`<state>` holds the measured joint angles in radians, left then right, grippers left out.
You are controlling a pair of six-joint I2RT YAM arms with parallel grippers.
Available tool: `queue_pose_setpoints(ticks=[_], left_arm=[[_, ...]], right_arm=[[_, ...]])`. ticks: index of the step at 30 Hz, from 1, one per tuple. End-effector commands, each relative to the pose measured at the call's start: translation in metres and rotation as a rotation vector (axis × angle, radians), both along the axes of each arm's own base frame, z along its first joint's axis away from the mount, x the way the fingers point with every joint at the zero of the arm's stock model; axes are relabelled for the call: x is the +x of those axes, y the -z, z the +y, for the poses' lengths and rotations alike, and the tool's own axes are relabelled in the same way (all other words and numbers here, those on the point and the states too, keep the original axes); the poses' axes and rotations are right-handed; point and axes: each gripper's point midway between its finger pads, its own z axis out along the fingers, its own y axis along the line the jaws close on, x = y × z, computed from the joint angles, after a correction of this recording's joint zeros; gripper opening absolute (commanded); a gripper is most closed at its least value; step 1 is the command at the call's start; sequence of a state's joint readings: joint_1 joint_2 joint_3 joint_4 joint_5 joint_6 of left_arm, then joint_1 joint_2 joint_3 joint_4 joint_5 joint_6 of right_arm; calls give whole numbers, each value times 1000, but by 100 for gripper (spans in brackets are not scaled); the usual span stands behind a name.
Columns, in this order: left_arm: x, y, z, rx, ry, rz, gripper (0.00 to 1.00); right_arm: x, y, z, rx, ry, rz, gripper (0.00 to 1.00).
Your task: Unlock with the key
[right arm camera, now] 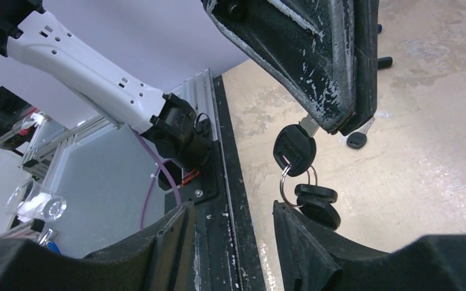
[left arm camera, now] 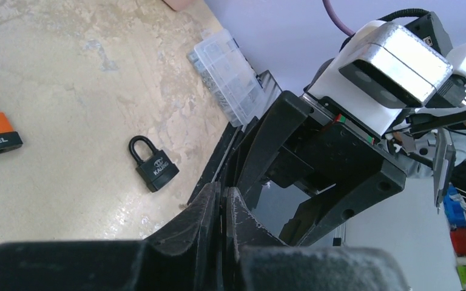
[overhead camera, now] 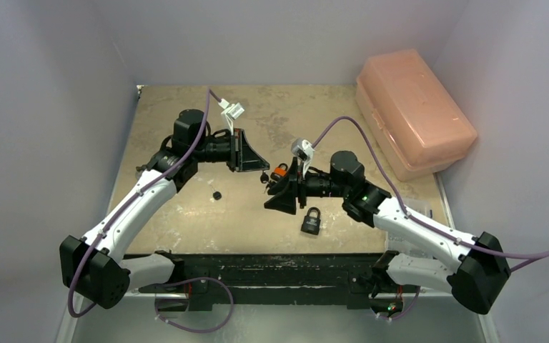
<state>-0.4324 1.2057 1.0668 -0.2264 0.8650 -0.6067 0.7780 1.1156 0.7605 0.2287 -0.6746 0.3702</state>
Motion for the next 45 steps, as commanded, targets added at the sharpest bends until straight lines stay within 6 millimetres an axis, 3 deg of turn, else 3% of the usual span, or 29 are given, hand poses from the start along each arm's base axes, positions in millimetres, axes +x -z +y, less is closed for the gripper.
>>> queue_pose_setpoints(ticks=[1, 6, 11, 17, 25, 30, 36, 38, 42, 45], left_arm=[[-11, -25, 0, -37, 58, -72, 0], [-15, -28, 0, -46, 73, -74, 0], [-18, -33, 0, -53, 86, -80, 0], [-16, -32, 0, -52, 76, -78, 0], [-18, -39, -2, -89, 86, -80, 0], [-20, -36, -2, -89, 91, -75, 0], [-20, -31, -2, -84, 92, -71, 0], [-19, -31, -2, -84, 92, -71, 0], [-19, -31, -3, -85, 98, -74, 0], [-17, -30, -3, -85, 94, -72, 0]], right_arm=[[5, -30, 0, 61, 18, -72, 60], [18, -38, -6, 44, 98, -140, 70], [24, -46, -15, 55, 160, -194, 70], [26, -52, -10, 86, 152, -205, 69], [34, -47, 3, 84, 123, -207, 61], [33, -47, 8, 94, 97, -216, 48], [33, -52, 10, 113, 86, -225, 47], [32, -54, 11, 114, 78, -227, 33], [29, -51, 12, 107, 49, -227, 19], [25, -47, 13, 106, 26, -227, 3]])
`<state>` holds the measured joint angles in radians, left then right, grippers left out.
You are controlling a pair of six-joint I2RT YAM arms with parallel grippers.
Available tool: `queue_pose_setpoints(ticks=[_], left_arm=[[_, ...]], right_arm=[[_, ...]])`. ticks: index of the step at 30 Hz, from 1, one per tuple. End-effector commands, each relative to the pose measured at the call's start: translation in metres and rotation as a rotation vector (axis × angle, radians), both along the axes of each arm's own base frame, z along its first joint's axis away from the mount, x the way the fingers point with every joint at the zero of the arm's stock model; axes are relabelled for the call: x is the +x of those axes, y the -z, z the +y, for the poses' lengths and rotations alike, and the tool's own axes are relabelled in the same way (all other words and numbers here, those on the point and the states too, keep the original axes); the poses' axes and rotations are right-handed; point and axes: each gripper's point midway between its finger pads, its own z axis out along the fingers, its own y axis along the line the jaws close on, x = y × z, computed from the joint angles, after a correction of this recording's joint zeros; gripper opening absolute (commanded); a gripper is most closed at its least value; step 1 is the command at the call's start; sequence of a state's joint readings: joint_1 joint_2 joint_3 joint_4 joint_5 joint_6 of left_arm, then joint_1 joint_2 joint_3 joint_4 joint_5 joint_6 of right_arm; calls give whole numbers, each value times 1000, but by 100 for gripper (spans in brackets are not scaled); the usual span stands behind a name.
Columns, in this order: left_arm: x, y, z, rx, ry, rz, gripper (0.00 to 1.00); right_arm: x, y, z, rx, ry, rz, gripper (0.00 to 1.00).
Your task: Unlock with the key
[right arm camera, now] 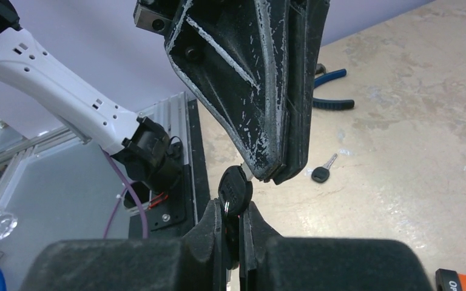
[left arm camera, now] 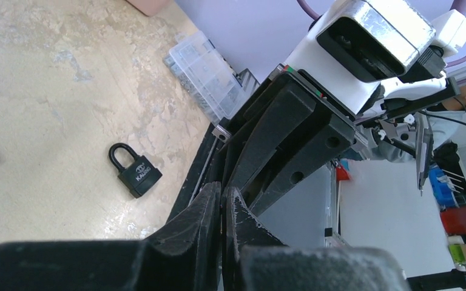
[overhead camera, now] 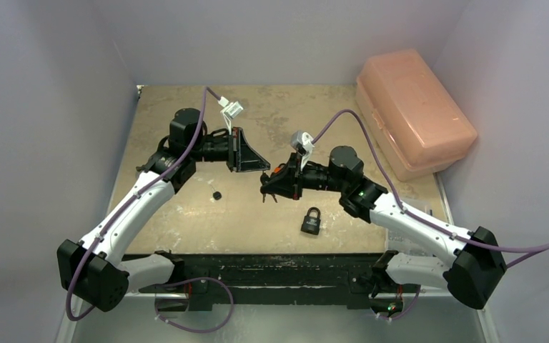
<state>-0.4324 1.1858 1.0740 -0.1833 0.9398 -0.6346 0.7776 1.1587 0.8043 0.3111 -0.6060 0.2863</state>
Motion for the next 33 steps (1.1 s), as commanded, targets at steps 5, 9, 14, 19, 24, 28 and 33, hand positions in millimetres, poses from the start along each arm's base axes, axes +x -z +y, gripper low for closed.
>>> queue_pose_setpoints(ticks=[5, 9, 14, 19, 24, 28, 33], left_arm=[[4, -4, -1, -12, -14, -42, 54], [6, -3, 3, -6, -59, -58, 77], [7, -6, 9, -2, -112, -89, 80], [0, -30, 15, -110, -160, -203, 75], [-7, -37, 26, -172, -235, -298, 70], [-10, -35, 28, -254, -258, -288, 62], [-10, -37, 25, -302, -249, -284, 51]], right_arm=[[-3, -28, 2, 82, -31, -73, 0], [-3, -40, -3, 176, 15, -36, 0], [-3, -52, -9, 305, 69, 67, 0], [1, -59, -16, 382, 125, 160, 0], [15, -73, -19, 394, 208, 235, 0], [11, -82, -17, 411, 185, 241, 0], [9, -83, -13, 410, 158, 250, 0]])
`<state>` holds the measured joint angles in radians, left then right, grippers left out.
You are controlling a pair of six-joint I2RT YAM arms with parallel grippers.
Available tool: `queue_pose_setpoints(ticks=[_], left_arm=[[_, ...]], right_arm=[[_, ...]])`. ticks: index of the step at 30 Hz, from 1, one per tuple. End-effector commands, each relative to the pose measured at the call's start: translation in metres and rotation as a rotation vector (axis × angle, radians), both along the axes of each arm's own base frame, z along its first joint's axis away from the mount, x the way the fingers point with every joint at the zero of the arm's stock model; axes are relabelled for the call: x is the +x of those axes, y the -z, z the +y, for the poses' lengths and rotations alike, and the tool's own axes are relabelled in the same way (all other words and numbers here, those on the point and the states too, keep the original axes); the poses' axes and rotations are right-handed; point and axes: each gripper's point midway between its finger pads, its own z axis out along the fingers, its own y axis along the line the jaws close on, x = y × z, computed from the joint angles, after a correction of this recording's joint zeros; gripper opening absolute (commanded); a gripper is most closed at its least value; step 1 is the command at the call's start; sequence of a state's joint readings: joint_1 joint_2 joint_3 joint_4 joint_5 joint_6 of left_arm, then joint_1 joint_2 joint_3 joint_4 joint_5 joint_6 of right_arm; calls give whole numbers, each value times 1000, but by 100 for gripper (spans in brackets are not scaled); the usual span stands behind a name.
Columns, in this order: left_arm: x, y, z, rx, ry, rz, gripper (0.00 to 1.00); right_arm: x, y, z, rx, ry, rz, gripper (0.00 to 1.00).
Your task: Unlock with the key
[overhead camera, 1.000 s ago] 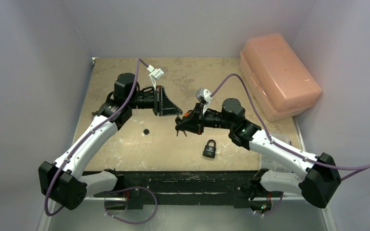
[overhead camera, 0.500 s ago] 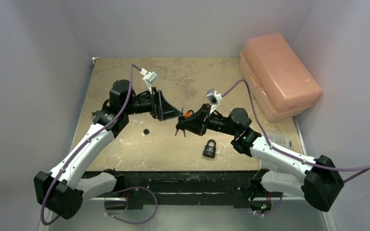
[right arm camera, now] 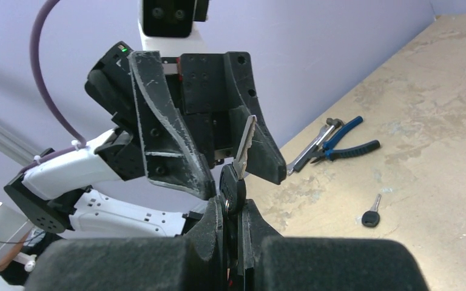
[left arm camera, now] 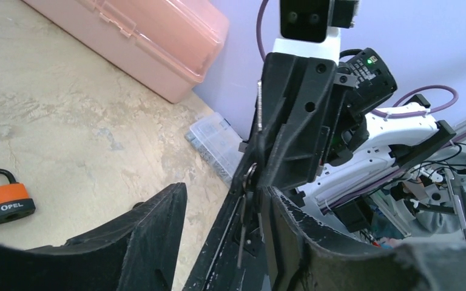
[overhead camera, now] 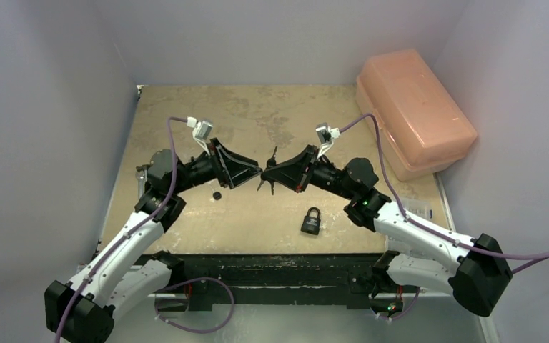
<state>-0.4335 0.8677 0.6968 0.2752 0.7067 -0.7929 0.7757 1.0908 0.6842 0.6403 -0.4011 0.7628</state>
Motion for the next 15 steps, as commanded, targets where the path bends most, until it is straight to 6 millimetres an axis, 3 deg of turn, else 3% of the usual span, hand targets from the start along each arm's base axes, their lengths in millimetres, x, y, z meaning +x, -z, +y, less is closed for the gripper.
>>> queue_pose_setpoints(ticks=[1, 7, 15], left_arm=[[0, -29, -2, -107, 4, -85, 50], [-2, -41, -3, -144, 22, -119, 43], [-3, -28, -9, -144, 43, -81, 35]], right_arm=[[-1, -32, -1, 73, -3, -29, 0], [-1, -27, 5, 56, -30, -17, 0], [1, -26, 9, 50, -36, -4, 0]])
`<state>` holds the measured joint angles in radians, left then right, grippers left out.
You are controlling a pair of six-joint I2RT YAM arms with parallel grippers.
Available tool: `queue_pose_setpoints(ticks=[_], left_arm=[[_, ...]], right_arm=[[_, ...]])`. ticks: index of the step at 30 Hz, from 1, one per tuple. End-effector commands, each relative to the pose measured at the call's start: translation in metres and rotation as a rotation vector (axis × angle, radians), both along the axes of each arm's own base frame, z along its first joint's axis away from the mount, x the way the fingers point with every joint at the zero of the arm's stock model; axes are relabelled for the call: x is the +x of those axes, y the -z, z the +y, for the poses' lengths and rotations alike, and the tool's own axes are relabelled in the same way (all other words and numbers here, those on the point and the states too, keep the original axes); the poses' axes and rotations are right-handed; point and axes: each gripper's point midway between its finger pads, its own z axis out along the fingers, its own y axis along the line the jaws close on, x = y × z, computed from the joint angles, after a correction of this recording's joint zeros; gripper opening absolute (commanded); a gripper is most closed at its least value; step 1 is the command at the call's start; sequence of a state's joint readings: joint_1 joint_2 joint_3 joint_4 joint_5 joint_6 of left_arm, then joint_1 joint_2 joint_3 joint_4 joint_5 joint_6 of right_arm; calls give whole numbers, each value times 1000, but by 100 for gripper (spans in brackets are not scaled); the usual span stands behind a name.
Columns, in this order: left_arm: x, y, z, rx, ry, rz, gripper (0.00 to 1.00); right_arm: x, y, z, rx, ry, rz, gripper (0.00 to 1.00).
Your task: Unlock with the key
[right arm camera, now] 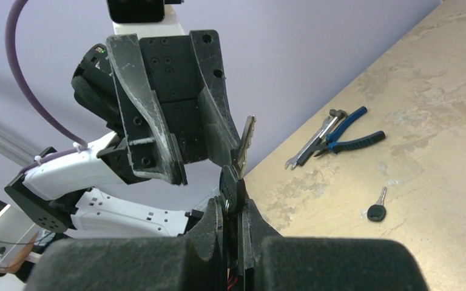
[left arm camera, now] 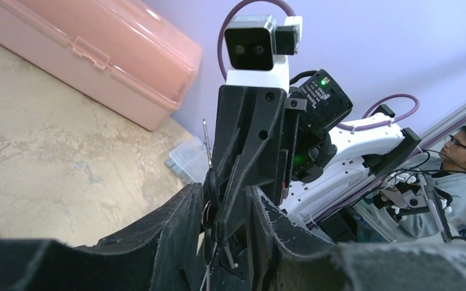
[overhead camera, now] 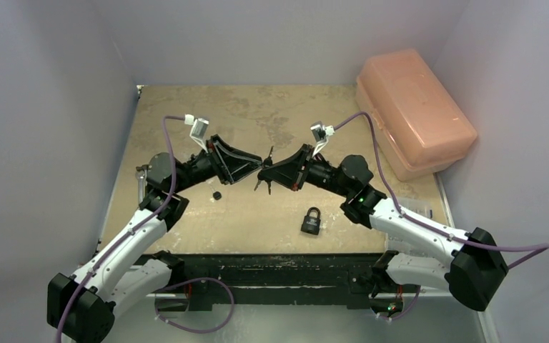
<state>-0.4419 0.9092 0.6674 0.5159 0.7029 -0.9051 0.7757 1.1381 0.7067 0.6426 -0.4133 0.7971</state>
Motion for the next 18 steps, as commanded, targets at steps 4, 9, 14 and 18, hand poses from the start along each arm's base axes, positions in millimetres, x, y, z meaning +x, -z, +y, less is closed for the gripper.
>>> queue_pose_setpoints(ticks=[4, 9, 14, 18], left_arm=[[-4, 2, -5, -21, 21, -15, 33], [-3, 3, -9, -23, 27, -12, 30], [-2, 1, -11, -34, 29, -19, 24], [-1, 3, -11, -31, 29, -8, 21]], right_arm=[[-3, -32, 1, 54, -22, -58, 0], [-5, -32, 3, 53, -33, -59, 0], [-6, -32, 5, 47, -38, -61, 0], [-7, -30, 7, 39, -44, -65, 0]])
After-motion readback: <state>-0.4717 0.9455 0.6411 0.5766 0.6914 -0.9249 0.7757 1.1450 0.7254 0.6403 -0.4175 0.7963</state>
